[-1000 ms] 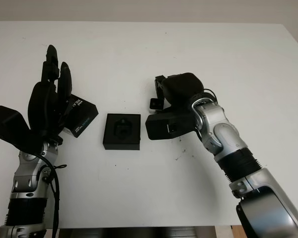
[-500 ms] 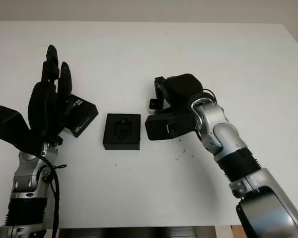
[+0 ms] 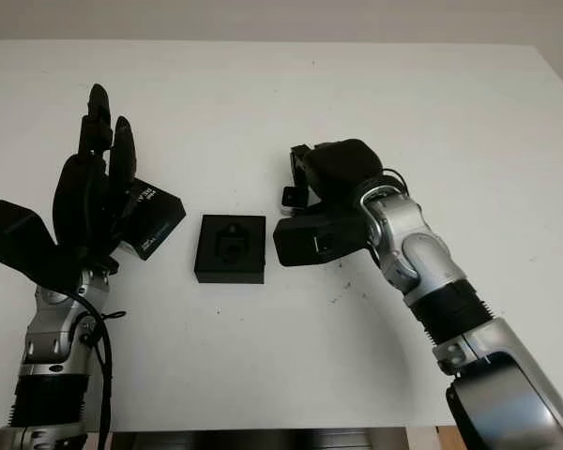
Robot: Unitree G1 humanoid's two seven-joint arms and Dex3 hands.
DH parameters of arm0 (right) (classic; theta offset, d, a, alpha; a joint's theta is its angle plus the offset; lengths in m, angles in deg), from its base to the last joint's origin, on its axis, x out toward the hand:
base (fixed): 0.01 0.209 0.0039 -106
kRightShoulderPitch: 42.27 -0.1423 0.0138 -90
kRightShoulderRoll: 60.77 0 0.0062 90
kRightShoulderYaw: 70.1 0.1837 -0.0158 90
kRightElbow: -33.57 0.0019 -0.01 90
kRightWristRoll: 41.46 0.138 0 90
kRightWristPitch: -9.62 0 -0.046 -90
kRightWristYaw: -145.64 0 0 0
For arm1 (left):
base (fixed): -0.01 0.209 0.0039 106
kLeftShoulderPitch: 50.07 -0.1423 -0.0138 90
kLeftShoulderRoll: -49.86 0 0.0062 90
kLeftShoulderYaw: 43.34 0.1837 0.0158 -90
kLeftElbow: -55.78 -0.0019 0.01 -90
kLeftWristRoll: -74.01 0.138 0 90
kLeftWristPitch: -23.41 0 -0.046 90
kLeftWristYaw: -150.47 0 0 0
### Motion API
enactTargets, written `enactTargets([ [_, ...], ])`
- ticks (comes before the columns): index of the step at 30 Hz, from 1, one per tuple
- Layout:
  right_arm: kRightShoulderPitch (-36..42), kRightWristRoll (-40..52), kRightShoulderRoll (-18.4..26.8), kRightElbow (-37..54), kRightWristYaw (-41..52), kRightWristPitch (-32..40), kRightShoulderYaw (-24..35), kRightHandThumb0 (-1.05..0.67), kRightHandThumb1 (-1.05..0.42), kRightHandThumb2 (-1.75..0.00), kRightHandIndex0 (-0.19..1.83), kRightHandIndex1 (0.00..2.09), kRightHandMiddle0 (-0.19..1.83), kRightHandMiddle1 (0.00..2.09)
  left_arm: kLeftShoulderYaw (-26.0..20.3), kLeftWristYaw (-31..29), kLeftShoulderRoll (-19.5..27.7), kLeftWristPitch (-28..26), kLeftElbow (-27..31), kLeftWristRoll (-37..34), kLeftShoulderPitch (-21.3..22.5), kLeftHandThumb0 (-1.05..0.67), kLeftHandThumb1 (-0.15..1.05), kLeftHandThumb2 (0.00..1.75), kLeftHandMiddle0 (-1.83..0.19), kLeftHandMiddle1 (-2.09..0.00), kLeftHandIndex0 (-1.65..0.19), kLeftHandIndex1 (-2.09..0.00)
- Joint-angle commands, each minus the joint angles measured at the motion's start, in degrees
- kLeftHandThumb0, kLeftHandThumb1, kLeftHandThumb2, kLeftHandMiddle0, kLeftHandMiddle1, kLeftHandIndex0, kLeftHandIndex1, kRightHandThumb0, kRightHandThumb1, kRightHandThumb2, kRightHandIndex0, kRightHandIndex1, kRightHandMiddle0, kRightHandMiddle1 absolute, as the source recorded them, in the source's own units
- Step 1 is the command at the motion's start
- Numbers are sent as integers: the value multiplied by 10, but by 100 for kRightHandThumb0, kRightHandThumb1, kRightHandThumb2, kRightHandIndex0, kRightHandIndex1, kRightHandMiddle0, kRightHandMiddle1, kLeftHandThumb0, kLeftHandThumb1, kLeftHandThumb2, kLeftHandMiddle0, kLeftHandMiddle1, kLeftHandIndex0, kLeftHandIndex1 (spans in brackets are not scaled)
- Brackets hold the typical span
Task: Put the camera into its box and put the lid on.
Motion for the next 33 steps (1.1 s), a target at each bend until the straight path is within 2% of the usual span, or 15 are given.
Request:
enactTargets([
  [1,4,1,-2,6,-4,-3,-3,-71,-95,-5,27,5,10,156,2,0,1,3,4,4,-3,-77,105,48,19,0,19,0],
  [9,7,7,-4,6,-16,-8,0,-68,-95,-6,30,7,14,146,1,-5,1,4,3,0,-5,-76,105,49,19,0,19,0],
  [13,18,49,-15,-12,-69,-40,21,-52,-96,-6,43,12,31,127,2,-2,0,1,6,4,-5,-75,105,49,19,0,19,0],
  [15,20,70,-17,-32,-102,-69,27,-44,-97,-6,49,15,39,126,2,-3,1,1,7,4,-6,-74,105,50,19,0,19,0],
  [20,14,84,-15,-80,-151,-115,25,-38,-102,-6,55,18,42,134,0,-5,0,3,5,1,-7,-74,105,50,19,0,19,0],
  [25,9,103,-20,-117,-177,-138,30,-36,-102,-5,54,23,36,157,1,-5,4,0,5,6,-8,-74,105,51,19,0,19,0],
  [33,5,99,-19,-130,-178,-127,24,-37,-101,-5,50,25,36,160,-2,-6,6,1,6,3,-9,-73,105,51,19,0,19,0],
])
